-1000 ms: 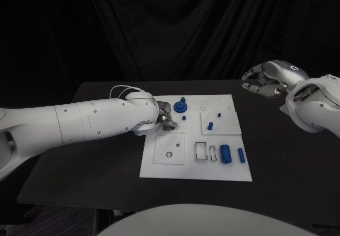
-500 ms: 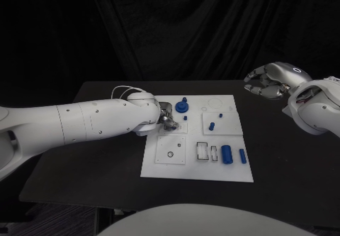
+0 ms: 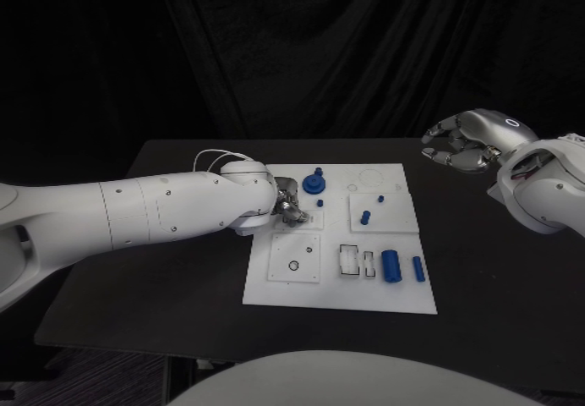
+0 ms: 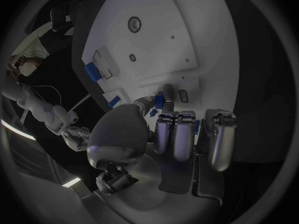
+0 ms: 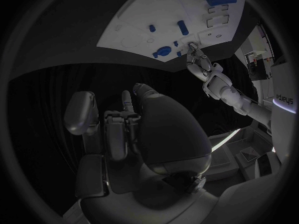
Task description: Assemble the parts on the task board
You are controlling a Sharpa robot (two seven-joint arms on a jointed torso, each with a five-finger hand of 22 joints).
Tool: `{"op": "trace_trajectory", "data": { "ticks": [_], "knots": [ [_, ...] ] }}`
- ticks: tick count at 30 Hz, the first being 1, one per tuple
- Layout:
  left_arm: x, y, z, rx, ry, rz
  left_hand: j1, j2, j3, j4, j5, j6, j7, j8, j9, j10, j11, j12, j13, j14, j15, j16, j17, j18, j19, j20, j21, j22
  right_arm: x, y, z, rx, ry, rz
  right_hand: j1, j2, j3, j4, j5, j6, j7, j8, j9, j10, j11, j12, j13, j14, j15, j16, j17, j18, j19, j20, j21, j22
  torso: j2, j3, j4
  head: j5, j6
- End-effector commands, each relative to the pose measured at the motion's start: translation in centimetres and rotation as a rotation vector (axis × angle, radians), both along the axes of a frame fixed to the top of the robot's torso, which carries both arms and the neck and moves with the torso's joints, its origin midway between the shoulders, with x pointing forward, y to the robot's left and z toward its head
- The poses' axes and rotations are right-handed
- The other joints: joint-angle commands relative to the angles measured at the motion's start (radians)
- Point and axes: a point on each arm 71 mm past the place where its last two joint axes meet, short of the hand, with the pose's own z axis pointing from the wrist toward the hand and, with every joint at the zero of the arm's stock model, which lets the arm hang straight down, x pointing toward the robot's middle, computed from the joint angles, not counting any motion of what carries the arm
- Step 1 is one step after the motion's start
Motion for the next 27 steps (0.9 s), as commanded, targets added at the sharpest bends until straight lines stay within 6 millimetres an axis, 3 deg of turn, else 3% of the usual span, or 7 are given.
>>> {"op": "trace_trajectory", "data": {
  "ticks": [1, 27],
  "knots": [
    [-0.49, 0.04, -0.73, 0.006, 0.027, -0.005, -0.005, 0.008, 0.007, 0.000, 0.005, 0.003, -0.001, -0.003, 0.000, 0.104, 0.000, 0.003, 0.263, 0.106, -0.001, 0.003, 0.263, 0.000, 0.085, -0.004, -0.004, 0.246, 0.02, -0.20, -0.15, -0.005, 0.009, -0.020, 0.006, -0.003, 0.005, 0.001, 0.007, -0.002, -0.001, -0.003, -0.002, 0.106, 0.005, 0.003, 0.263, 0.103, 0.003, -0.005, 0.257, 0.019, -0.007, -0.003, -0.006, 0.143, 0.001, 0.0000, -0.0001, 0.001, 0.000],
    [-0.83, 0.41, -0.45, -0.031, -0.002, 0.006, -0.009, 0.003, 0.027, -0.008, 0.016, 0.009, -0.003, -0.005, 0.009, 0.104, -0.001, 0.003, 0.263, 0.106, -0.002, 0.003, 0.263, 0.001, 0.081, -0.004, -0.007, 0.242, 0.00, -0.32, -0.28, -0.009, 0.017, -0.026, 0.008, -0.002, 0.008, -0.001, 0.008, -0.005, -0.001, -0.005, -0.003, 0.106, 0.005, 0.003, 0.263, 0.102, 0.003, -0.008, 0.255, 0.020, -0.009, -0.003, -0.012, 0.141, 0.000, -0.0003, -0.0001, -0.002, 0.000]
  ]
}}
